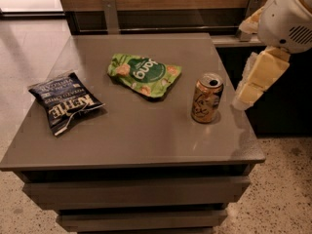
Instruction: Pick blue chip bag
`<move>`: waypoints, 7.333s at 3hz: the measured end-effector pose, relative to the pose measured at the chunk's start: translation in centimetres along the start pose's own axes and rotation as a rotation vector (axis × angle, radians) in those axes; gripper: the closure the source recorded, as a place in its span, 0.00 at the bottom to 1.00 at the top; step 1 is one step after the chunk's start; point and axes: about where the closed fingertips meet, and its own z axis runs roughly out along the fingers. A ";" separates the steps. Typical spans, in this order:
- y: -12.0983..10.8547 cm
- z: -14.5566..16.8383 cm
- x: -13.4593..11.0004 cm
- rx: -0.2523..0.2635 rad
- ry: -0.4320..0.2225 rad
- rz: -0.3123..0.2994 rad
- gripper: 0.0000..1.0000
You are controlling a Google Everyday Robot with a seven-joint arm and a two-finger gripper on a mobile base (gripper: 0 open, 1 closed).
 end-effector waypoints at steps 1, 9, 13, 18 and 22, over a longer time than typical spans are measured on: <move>-0.4 1.8 -4.2 -0.028 -0.120 -0.013 0.00; -0.5 16.4 -22.8 -0.077 -0.377 -0.081 0.00; 2.4 26.8 -30.9 -0.247 -0.327 -0.132 0.00; 4.7 28.7 -32.9 -0.264 -0.316 -0.095 0.87; -0.7 18.5 -35.5 -0.113 -0.470 -0.193 1.00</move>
Offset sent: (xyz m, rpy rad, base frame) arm 0.0141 0.0342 0.0002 0.0887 -0.0088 0.0441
